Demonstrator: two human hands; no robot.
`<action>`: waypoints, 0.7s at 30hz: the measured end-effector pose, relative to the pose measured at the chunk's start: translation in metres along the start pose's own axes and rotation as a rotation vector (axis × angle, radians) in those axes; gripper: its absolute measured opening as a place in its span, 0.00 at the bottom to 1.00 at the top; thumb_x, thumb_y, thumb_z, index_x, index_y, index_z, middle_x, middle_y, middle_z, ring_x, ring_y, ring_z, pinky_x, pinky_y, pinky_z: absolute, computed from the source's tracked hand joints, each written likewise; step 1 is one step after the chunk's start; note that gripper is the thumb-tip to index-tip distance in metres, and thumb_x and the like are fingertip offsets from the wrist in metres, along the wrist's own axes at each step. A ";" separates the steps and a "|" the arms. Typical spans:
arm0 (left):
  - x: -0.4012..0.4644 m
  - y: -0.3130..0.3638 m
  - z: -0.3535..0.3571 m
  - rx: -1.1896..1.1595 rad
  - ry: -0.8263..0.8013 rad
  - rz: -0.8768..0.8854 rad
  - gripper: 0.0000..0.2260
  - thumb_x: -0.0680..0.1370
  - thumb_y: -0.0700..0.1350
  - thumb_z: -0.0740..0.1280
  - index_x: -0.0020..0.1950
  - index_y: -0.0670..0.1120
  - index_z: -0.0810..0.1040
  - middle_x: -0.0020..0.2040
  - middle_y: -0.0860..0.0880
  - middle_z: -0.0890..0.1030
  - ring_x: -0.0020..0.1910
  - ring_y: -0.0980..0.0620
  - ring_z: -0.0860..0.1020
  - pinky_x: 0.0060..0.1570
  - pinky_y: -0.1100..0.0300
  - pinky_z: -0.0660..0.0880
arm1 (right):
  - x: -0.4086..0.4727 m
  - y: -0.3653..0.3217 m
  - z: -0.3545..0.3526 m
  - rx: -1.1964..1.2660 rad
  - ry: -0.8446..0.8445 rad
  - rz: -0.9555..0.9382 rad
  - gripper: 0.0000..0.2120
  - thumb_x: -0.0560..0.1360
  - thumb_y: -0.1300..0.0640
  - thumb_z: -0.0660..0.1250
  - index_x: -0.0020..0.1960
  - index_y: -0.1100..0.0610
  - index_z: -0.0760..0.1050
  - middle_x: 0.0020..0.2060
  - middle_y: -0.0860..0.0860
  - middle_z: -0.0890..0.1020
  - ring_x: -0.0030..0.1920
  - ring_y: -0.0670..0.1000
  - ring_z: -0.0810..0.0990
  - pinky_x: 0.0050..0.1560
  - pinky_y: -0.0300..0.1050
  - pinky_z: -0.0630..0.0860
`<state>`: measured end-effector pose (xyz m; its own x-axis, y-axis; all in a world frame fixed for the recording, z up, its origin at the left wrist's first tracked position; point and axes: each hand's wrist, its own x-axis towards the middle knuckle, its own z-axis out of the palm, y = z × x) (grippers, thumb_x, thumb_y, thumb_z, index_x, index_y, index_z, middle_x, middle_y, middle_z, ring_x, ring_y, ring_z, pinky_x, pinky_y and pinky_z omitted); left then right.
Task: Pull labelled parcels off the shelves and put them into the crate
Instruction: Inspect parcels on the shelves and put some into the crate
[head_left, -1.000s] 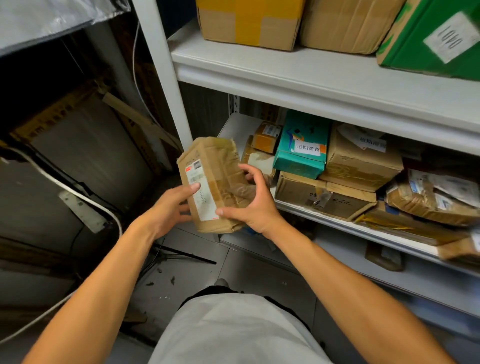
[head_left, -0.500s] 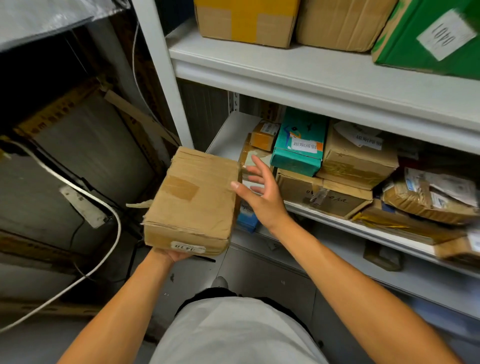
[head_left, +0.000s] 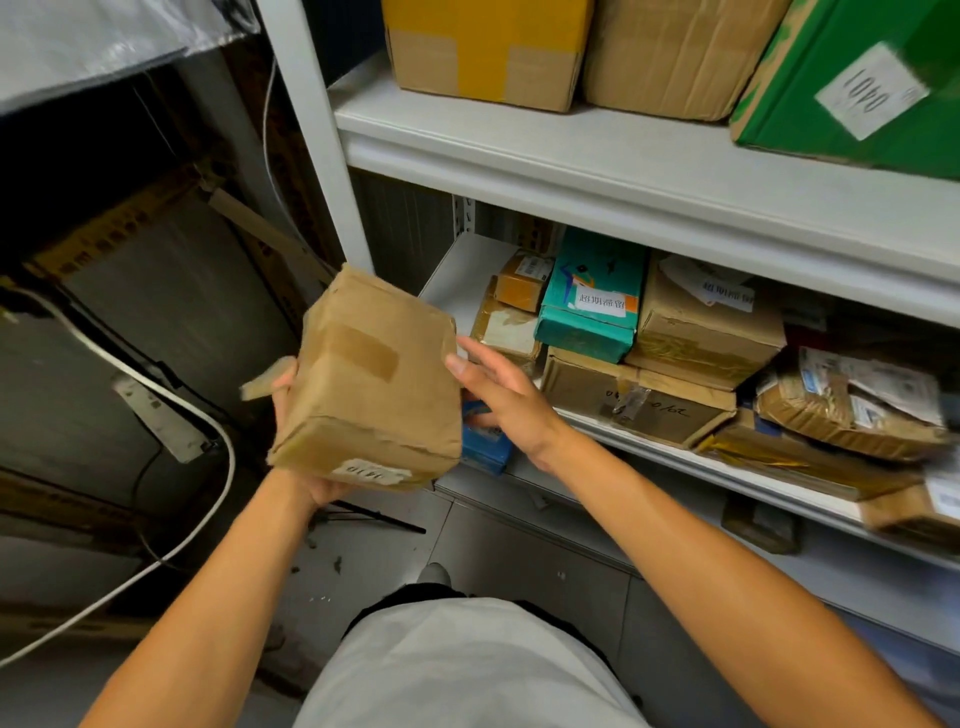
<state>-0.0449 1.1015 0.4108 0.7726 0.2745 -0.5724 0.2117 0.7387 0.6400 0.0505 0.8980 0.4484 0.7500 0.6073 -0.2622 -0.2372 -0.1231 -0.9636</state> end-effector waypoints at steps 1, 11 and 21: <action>-0.007 0.012 0.013 0.104 -0.079 0.060 0.27 0.76 0.67 0.57 0.53 0.49 0.86 0.56 0.45 0.84 0.49 0.45 0.83 0.52 0.52 0.80 | 0.001 0.001 0.002 0.020 -0.037 0.041 0.43 0.72 0.36 0.71 0.80 0.46 0.57 0.64 0.46 0.77 0.65 0.49 0.76 0.67 0.52 0.74; -0.014 0.048 0.043 1.067 -0.150 0.399 0.45 0.68 0.74 0.67 0.80 0.64 0.53 0.68 0.60 0.75 0.66 0.55 0.73 0.68 0.51 0.69 | 0.016 0.027 0.001 0.566 0.037 0.192 0.42 0.67 0.40 0.77 0.74 0.57 0.67 0.64 0.59 0.81 0.63 0.60 0.81 0.64 0.59 0.76; 0.002 0.057 0.046 0.791 -0.315 0.353 0.26 0.75 0.66 0.64 0.73 0.65 0.69 0.70 0.52 0.71 0.68 0.50 0.74 0.59 0.48 0.79 | 0.013 0.054 0.015 1.128 0.151 0.355 0.28 0.82 0.38 0.52 0.57 0.61 0.78 0.49 0.62 0.86 0.44 0.65 0.86 0.40 0.67 0.82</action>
<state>-0.0042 1.1161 0.4699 0.9729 0.1383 -0.1853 0.1904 -0.0242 0.9814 0.0388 0.9111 0.3940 0.5800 0.5709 -0.5810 -0.7984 0.5399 -0.2665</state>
